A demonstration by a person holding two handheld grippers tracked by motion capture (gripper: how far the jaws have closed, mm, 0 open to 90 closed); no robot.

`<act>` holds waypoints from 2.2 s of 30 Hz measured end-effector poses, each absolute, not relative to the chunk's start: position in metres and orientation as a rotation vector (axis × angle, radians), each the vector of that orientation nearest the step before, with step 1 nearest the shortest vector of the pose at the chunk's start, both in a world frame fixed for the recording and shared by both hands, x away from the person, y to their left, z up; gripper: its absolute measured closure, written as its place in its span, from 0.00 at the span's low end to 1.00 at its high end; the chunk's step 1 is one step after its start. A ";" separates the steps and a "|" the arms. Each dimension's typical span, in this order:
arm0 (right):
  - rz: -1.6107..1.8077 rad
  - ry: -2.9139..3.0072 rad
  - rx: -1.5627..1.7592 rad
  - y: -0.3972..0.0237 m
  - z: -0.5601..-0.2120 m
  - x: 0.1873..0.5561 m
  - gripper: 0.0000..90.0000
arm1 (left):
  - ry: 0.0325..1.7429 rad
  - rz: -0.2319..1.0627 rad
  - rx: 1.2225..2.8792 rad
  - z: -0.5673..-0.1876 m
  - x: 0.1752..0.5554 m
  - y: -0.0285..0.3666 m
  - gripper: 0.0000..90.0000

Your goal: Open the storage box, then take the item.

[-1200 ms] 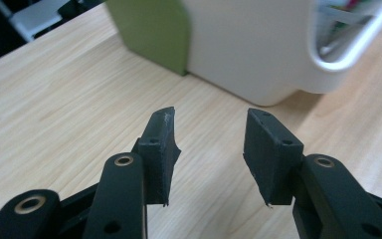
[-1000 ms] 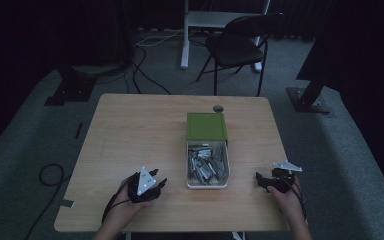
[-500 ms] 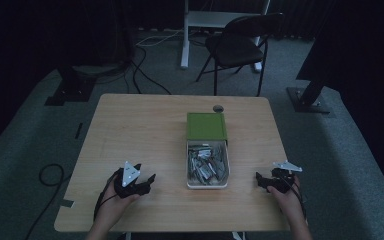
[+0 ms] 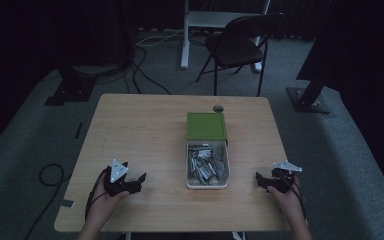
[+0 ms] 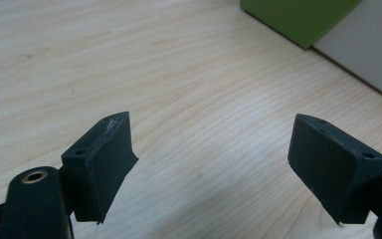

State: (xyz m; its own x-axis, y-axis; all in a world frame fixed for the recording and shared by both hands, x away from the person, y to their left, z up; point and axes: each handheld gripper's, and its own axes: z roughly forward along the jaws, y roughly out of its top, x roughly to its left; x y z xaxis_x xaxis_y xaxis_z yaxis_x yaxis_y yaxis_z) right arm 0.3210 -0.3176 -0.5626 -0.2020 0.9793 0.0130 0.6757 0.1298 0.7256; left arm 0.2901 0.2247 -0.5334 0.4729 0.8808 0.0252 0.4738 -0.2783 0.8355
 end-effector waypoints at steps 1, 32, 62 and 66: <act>0.846 1.940 1.590 -0.318 -0.563 0.321 0.12 | 1.147 0.625 1.913 -0.534 0.290 0.227 0.18; 0.848 1.947 1.582 -0.318 -0.563 0.321 0.12 | 1.522 0.656 1.929 -0.547 0.291 0.285 0.11; 0.849 1.950 1.581 -0.317 -0.563 0.321 0.12 | 1.588 0.654 1.911 -0.557 0.293 0.286 0.04; 0.846 1.946 1.586 -0.317 -0.562 0.320 0.12 | 1.588 0.655 1.911 -0.557 0.293 0.286 0.04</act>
State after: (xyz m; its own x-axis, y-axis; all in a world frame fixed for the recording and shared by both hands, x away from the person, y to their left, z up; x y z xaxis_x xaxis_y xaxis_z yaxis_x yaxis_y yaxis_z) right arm 0.3202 -0.3171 -0.5625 -0.2069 0.9783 0.0121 0.6761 0.1341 0.7245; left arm 0.2930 0.2864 -0.5568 0.1778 0.9840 0.0143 0.7082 -0.1380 0.6924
